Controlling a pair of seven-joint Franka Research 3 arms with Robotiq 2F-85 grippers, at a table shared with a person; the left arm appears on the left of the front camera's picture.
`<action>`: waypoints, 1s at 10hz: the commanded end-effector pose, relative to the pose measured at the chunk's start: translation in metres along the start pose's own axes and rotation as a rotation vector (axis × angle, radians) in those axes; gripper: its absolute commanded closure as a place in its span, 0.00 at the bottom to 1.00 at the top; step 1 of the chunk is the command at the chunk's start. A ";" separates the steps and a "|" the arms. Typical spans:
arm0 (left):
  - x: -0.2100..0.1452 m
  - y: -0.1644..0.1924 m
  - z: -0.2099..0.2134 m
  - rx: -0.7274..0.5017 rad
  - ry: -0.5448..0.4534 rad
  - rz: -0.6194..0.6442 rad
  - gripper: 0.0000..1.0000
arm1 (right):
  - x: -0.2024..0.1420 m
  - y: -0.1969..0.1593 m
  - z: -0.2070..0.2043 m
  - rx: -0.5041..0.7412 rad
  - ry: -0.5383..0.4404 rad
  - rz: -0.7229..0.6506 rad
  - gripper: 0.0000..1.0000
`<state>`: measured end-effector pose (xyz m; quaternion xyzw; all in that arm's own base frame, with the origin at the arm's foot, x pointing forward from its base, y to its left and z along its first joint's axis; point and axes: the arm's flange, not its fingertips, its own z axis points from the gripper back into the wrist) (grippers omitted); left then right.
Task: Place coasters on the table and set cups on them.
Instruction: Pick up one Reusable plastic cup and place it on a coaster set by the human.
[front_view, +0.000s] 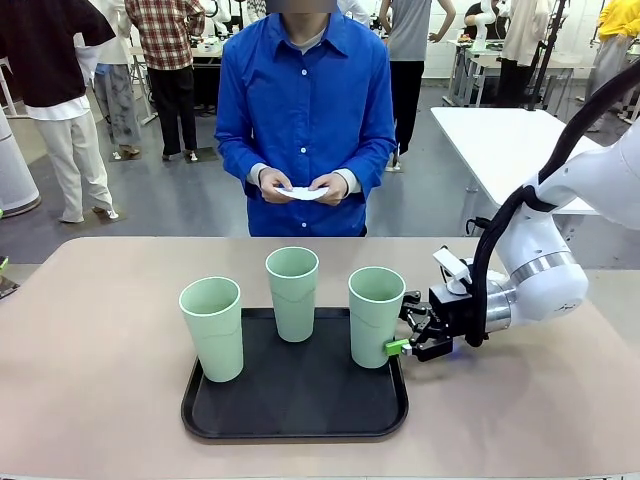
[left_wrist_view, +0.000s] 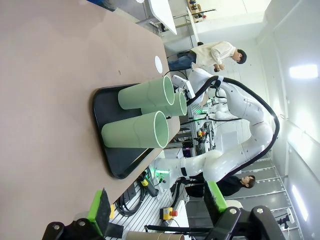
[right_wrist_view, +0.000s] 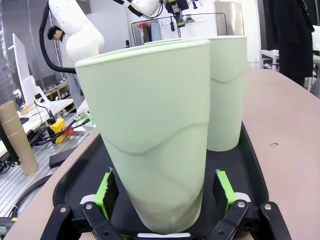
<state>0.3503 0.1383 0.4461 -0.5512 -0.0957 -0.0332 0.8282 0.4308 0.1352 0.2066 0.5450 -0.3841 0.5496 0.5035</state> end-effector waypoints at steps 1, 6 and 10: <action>-0.001 -0.001 0.001 -0.009 -0.003 -0.006 0.00 | -0.001 -0.006 -0.010 -0.006 0.008 0.019 0.00; -0.001 -0.001 0.001 -0.009 -0.003 -0.006 0.00 | 0.002 -0.010 -0.025 -0.006 0.016 0.020 0.00; -0.001 -0.001 0.001 -0.009 -0.003 -0.006 0.00 | 0.002 -0.011 -0.024 0.028 0.009 0.035 0.58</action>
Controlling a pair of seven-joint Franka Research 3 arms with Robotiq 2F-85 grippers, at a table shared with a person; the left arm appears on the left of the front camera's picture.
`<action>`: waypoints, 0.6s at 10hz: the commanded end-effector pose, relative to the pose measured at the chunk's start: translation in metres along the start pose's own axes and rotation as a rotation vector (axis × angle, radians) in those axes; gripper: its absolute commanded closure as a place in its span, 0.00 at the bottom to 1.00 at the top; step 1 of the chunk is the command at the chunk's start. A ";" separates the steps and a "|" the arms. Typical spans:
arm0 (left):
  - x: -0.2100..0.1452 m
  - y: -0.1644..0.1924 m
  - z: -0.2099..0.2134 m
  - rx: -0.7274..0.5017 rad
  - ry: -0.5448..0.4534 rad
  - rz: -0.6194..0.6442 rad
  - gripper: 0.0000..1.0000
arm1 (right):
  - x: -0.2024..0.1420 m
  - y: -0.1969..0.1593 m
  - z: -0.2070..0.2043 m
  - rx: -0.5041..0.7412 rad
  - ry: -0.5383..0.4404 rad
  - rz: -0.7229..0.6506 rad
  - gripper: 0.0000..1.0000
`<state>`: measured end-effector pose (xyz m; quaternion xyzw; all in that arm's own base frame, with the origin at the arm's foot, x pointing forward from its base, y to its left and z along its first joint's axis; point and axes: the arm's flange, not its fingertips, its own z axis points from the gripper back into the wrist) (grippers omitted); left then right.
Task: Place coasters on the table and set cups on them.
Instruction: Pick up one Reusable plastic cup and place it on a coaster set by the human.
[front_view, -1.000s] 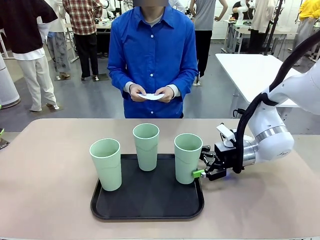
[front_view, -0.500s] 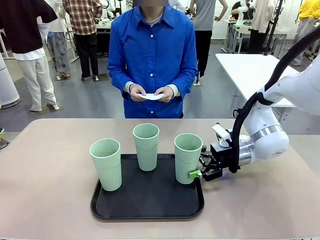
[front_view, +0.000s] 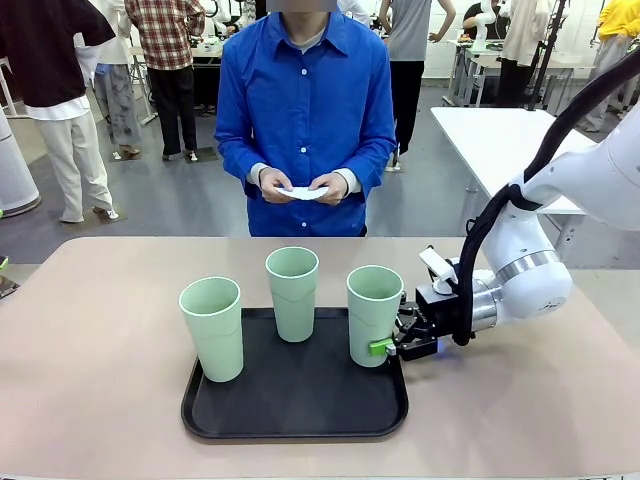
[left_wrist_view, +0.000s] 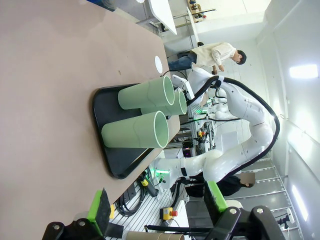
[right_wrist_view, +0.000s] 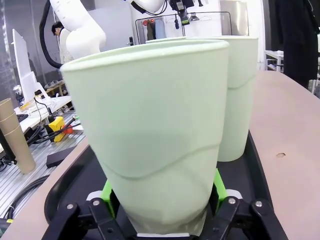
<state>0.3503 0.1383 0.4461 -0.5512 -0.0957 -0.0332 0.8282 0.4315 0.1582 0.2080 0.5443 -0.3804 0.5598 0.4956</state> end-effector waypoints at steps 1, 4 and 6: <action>-0.001 -0.001 0.001 -0.009 -0.003 -0.006 0.00 | -0.003 -0.006 -0.001 0.008 0.005 0.023 0.91; -0.001 -0.001 0.001 -0.009 -0.003 -0.006 0.00 | 0.005 -0.002 0.001 -0.053 0.003 -0.029 1.00; -0.001 -0.001 0.001 -0.009 -0.003 -0.006 0.00 | 0.049 0.020 0.005 -0.068 -0.009 -0.058 1.00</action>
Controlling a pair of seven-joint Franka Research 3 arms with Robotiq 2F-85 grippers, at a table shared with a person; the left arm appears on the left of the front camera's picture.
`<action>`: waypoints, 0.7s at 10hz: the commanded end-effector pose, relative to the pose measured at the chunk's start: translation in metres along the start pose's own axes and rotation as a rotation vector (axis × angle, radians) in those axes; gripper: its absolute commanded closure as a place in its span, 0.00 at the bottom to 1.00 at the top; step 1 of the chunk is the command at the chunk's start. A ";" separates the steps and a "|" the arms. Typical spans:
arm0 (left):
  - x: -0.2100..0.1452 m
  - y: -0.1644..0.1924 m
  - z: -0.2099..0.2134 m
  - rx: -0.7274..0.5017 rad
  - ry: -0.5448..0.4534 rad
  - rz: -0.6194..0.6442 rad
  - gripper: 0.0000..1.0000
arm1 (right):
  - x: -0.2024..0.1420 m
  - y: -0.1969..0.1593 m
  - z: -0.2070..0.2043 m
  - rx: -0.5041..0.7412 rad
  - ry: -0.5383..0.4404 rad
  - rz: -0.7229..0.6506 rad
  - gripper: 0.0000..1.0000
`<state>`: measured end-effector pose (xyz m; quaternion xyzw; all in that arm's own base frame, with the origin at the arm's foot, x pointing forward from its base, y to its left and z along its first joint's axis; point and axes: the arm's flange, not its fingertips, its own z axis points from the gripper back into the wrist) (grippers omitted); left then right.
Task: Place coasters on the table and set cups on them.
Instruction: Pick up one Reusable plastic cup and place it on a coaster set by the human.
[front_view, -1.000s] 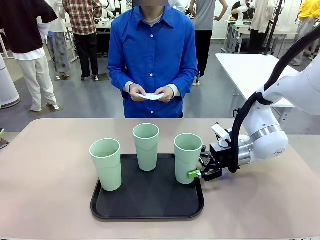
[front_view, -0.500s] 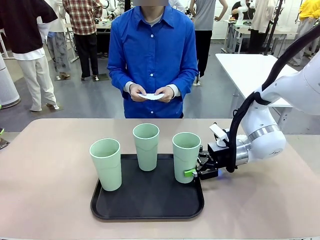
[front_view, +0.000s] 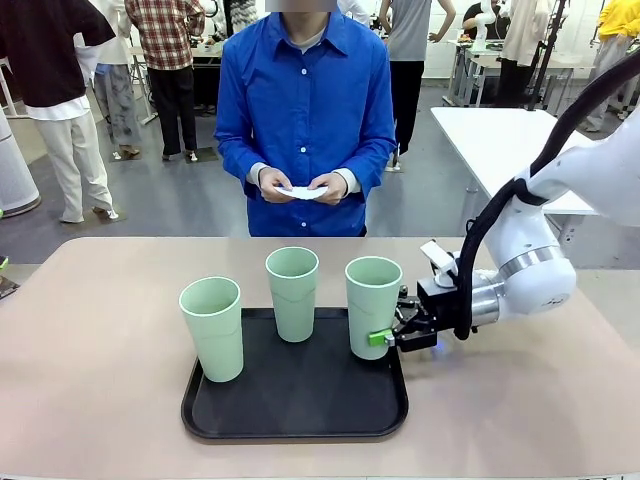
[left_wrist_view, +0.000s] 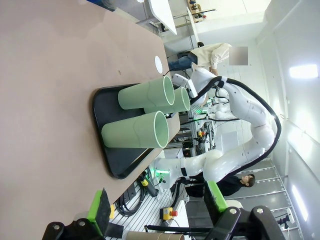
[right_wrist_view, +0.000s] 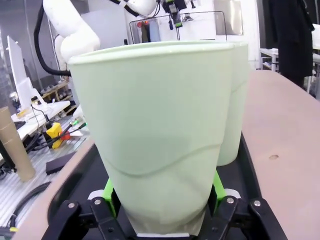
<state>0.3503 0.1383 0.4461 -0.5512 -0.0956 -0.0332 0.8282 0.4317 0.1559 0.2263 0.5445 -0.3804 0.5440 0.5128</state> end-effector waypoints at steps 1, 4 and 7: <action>-0.001 -0.001 0.001 -0.009 -0.003 -0.006 0.00 | 0.063 0.028 0.004 -0.045 -0.013 -0.024 1.00; -0.001 -0.001 0.001 -0.009 -0.003 -0.006 0.00 | 0.139 0.053 -0.004 -0.054 0.029 -0.031 1.00; -0.001 -0.001 0.001 -0.009 -0.003 -0.006 0.00 | 0.201 0.082 -0.018 -0.065 0.012 0.071 1.00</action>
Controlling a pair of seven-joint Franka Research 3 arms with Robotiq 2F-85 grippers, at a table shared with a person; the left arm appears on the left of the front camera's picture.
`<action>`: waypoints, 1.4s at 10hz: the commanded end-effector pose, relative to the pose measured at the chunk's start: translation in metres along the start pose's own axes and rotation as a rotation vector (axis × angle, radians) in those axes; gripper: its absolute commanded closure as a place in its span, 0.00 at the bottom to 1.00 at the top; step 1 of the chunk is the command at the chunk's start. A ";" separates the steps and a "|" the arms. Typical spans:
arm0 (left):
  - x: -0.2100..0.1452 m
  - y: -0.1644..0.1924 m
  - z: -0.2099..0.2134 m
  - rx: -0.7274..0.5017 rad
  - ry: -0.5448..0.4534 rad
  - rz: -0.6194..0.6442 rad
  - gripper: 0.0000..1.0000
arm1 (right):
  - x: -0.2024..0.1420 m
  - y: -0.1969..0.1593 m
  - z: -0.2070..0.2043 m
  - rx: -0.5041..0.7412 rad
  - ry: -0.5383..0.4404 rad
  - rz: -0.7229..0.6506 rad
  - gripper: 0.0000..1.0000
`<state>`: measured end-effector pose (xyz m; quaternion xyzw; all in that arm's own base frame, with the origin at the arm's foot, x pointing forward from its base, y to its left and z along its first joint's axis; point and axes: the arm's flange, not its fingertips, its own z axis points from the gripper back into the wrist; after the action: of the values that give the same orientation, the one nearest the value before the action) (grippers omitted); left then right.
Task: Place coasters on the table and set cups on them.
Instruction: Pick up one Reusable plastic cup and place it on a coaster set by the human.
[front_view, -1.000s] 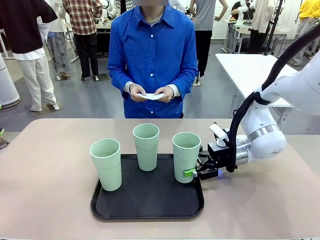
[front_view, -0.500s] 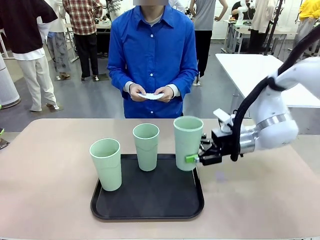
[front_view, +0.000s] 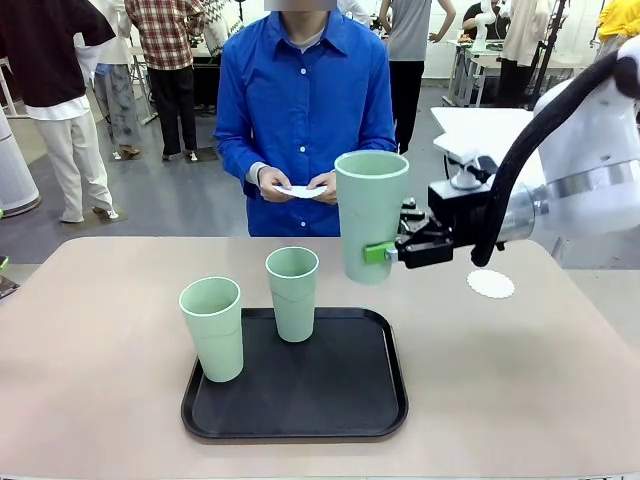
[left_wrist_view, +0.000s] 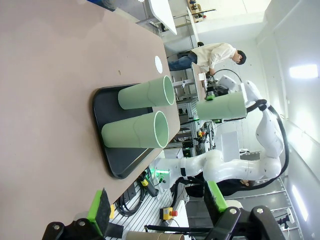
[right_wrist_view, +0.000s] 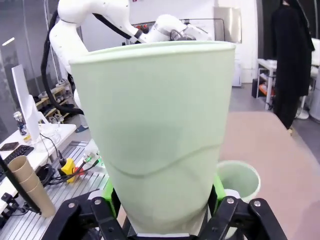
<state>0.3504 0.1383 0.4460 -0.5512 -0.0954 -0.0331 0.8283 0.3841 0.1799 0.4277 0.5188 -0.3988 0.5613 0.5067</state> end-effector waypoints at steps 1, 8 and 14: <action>-0.001 -0.001 0.001 -0.009 -0.003 -0.007 0.00 | 0.018 0.017 -0.010 -0.046 -0.018 0.025 1.00; -0.001 -0.001 0.001 -0.009 -0.003 -0.007 0.00 | 0.023 -0.004 0.014 0.008 -0.018 0.045 0.19; -0.001 -0.001 0.001 -0.009 -0.003 -0.007 0.00 | 0.066 -0.054 0.128 -0.272 -0.106 0.009 0.19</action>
<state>0.3505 0.1384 0.4460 -0.5510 -0.0954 -0.0330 0.8284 0.4578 0.0736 0.5027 0.4672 -0.5011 0.4939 0.5354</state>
